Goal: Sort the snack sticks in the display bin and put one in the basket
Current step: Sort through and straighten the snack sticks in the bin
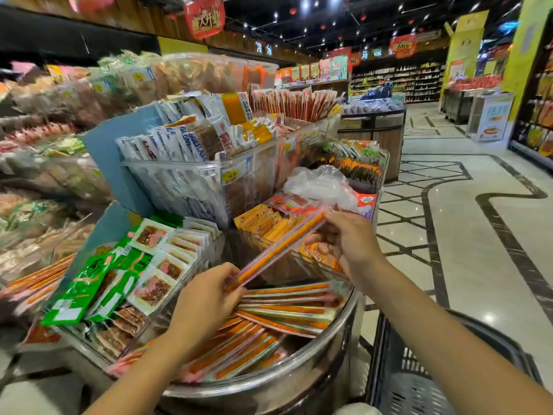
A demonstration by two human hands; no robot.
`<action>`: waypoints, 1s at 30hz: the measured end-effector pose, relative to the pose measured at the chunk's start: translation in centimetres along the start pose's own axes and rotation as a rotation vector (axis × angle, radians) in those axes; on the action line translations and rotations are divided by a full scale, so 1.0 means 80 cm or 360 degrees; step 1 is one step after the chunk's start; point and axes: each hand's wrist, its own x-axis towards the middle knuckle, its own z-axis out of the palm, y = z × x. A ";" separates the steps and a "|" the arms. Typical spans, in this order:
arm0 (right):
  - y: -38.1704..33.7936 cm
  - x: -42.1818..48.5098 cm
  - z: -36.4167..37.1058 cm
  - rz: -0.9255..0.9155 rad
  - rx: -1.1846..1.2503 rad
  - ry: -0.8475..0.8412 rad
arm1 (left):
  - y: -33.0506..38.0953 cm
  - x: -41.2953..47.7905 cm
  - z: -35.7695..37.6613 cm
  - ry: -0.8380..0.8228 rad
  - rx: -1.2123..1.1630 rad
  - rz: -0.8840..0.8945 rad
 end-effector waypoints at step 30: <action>0.056 -0.022 -0.086 -0.0137 -0.1014 0.0020 | -0.030 0.067 0.087 -0.0549 0.0190 0.0017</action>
